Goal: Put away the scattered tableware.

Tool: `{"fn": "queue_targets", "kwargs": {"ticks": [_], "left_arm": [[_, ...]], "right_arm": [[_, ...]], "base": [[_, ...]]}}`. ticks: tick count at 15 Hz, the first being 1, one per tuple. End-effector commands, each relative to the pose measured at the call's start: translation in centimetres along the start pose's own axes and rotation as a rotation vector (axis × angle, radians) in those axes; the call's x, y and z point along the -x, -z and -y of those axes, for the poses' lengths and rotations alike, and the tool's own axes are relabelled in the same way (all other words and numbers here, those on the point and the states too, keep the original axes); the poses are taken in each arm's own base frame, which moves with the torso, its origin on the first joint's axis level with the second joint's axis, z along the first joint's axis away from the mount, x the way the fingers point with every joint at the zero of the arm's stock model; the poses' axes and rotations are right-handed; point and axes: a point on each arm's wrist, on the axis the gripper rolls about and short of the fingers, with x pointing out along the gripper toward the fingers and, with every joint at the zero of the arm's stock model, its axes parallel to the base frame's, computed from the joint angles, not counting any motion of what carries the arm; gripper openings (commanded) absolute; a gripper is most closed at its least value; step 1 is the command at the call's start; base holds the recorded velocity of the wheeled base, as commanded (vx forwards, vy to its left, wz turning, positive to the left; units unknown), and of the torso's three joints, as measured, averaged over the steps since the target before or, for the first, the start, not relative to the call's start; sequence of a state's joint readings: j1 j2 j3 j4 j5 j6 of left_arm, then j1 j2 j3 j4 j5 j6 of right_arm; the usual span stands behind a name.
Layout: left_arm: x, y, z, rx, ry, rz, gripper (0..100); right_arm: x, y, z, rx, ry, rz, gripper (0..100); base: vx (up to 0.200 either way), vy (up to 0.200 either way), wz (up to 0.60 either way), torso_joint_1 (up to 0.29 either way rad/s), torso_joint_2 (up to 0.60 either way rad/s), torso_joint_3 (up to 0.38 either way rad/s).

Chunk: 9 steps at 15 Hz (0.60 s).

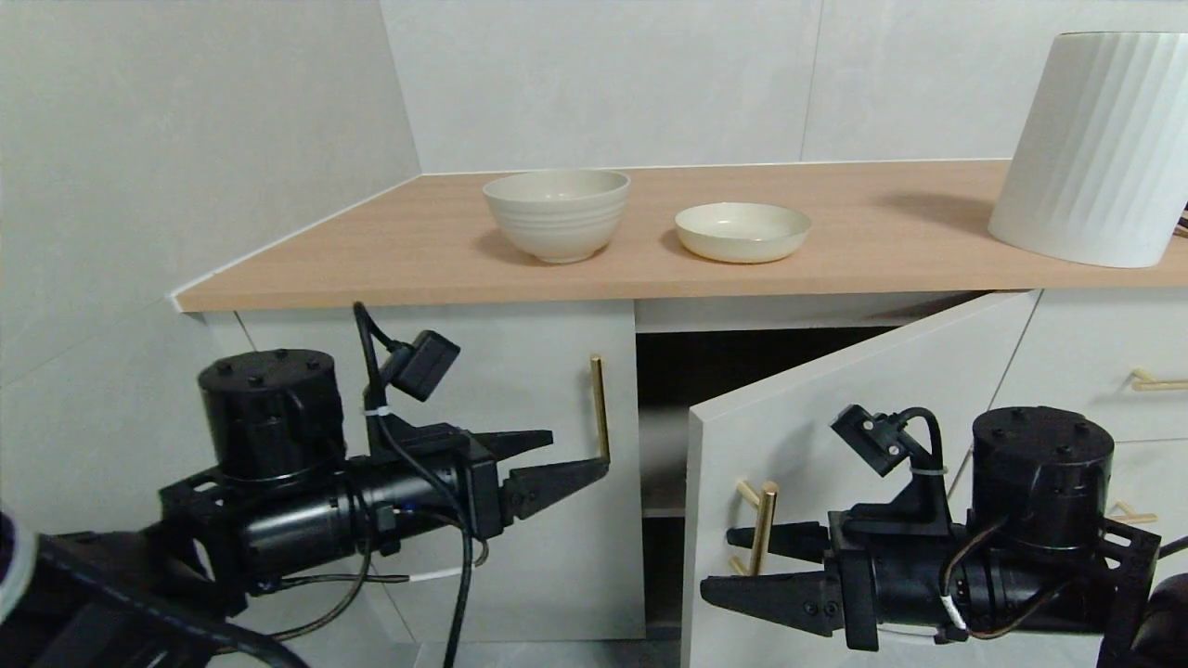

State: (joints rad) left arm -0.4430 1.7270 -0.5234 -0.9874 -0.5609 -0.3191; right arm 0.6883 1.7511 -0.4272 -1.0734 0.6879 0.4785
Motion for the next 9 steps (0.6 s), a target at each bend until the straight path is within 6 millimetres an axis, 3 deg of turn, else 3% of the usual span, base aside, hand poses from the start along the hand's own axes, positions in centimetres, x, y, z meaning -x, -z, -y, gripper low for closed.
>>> {"fn": "queue_targets", "kwargs": {"ticks": [1, 9], "left_arm": [[-2.9, 4.0, -1.5, 0.058, -0.026, -0.074, 100], [-6.0, 4.7, -1.6, 0.087, 0.018, 0.028, 100]], "right_arm": [[-0.3, 0.4, 0.4, -0.018, 0.008, -0.018, 100], [-0.9, 0.7, 0.7, -0.007, -0.006, -0.014, 100]], "base": [[0.000, 0.000, 0.00, 0.000, 0.00, 0.000], [0.000, 0.000, 0.00, 0.000, 0.00, 0.000]]}}
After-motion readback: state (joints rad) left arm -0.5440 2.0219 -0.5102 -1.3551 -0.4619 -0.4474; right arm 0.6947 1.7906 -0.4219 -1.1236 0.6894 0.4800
